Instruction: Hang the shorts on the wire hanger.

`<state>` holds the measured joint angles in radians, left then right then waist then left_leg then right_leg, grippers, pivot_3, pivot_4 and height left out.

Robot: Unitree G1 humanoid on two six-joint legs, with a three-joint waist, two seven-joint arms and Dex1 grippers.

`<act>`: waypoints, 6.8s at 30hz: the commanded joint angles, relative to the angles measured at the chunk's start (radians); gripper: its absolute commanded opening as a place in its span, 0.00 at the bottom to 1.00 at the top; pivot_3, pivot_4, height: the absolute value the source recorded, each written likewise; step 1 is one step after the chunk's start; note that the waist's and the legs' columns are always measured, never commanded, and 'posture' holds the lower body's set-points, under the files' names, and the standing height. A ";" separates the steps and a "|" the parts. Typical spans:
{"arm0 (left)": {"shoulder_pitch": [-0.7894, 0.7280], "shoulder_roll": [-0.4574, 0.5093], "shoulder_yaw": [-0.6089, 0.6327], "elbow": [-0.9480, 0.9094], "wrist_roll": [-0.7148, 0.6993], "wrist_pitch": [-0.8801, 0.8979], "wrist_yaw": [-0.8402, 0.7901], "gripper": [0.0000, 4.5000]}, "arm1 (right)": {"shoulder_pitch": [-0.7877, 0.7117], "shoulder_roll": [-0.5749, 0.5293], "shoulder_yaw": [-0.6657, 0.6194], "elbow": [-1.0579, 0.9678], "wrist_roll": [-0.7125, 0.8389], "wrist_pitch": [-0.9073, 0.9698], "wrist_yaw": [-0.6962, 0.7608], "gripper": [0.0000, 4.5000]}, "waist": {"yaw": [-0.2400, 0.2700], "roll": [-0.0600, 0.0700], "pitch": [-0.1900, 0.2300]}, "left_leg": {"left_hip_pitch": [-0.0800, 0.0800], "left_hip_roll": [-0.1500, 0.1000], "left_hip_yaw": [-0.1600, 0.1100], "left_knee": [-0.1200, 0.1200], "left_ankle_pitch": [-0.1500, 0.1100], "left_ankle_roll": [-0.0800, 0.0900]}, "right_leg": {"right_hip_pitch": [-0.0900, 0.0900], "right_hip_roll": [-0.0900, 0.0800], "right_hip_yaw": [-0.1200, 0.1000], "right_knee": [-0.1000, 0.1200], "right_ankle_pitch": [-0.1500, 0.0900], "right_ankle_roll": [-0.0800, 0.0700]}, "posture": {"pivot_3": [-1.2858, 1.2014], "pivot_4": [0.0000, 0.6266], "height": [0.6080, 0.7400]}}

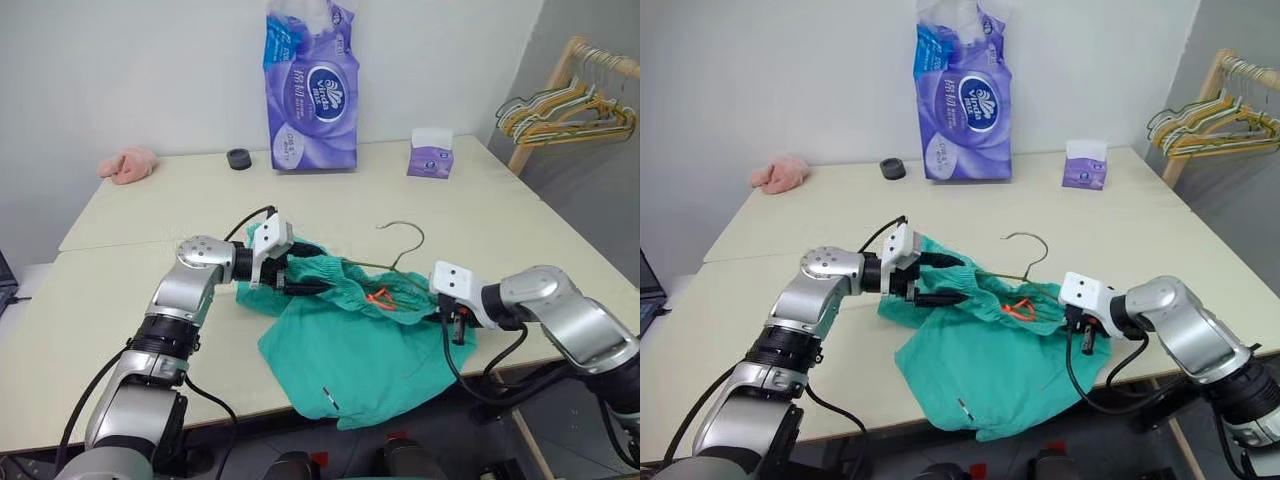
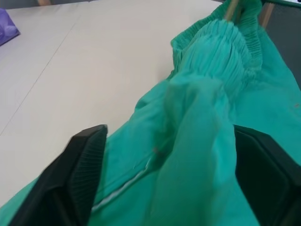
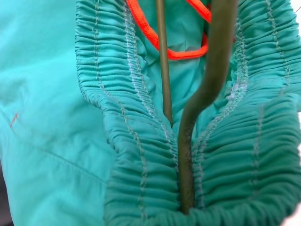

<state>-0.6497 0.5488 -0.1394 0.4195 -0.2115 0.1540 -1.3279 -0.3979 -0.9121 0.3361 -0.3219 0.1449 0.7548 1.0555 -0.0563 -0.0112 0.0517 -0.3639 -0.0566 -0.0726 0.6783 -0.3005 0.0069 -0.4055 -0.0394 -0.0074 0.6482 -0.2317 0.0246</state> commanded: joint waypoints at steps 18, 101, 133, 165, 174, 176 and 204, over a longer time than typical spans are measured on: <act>-0.114 -0.069 -0.035 0.288 0.144 -0.343 0.021 0.54 | 0.058 -0.075 -0.087 -0.123 0.068 0.043 0.016 0.00 | -0.001 0.000 0.000 | 0.000 0.000 0.000 0.000 0.000 0.000 | 0.000 0.000 0.000 0.000 0.000 0.000 | 0.45 0.03 1.00; -0.172 -0.366 -0.141 -0.396 -0.202 0.269 0.144 0.74 | 0.356 -0.055 -1.279 -0.127 0.662 0.860 -0.687 0.00 | -0.092 0.015 0.031 | 0.001 -0.002 0.016 0.000 -0.006 0.011 | 0.003 0.002 0.015 -0.001 -0.006 0.011 | 0.36 0.20 1.00; -0.332 -0.618 -0.145 -0.368 -0.141 0.142 0.373 0.74 | -0.737 -0.494 -0.418 1.455 -0.007 0.166 -0.551 0.00 | -0.196 0.018 0.128 | 0.017 -0.004 0.075 -0.002 -0.020 0.033 | 0.000 0.006 0.074 -0.005 -0.004 0.041 | 0.40 0.31 1.00; -0.355 -0.669 -0.184 -0.314 -0.132 0.073 0.338 0.74 | -0.595 -0.494 -0.743 1.046 0.058 0.627 -0.550 0.84 | -0.200 0.019 0.128 | 0.017 -0.004 0.078 -0.001 -0.022 0.034 | -0.001 0.006 0.078 -0.005 -0.004 0.045 | 0.38 0.24 1.00; -0.358 -0.671 -0.180 -0.281 -0.106 0.034 0.349 0.74 | -0.210 -0.425 -0.908 0.468 0.033 0.542 -0.573 1.00 | -0.213 0.020 0.127 | 0.016 -0.003 0.078 0.001 -0.022 0.034 | -0.002 0.005 0.078 -0.005 -0.004 0.047 | 0.37 0.22 1.00; -0.349 -0.667 -0.180 -0.276 -0.092 0.019 0.359 0.74 | -0.123 -0.383 -0.939 0.351 -0.014 0.507 -0.622 1.00 | -0.217 0.020 0.127 | 0.016 -0.004 0.079 0.001 -0.022 0.034 | -0.002 0.005 0.078 -0.005 -0.003 0.049 | 0.37 0.21 1.00; 0.277 -0.470 0.178 -0.604 0.406 0.226 1.396 0.74 | 0.130 0.645 -0.416 0.050 -0.036 -0.433 -0.830 1.00 | -0.015 -0.006 0.104 | 0.000 -0.002 0.071 0.004 -0.018 0.025 | -0.024 0.000 0.070 -0.002 0.010 0.036 | 0.50 0.18 1.00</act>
<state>-0.3731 0.0844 0.0337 -0.1293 0.1817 0.3859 0.0371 -0.2494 -0.2726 -0.0741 -0.2913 0.1191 0.3845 0.2498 -0.0714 -0.0172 0.1562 -0.3646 -0.0588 -0.0019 0.6821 -0.3186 0.0323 -0.4292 -0.0395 0.0623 0.6463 -0.2219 0.0601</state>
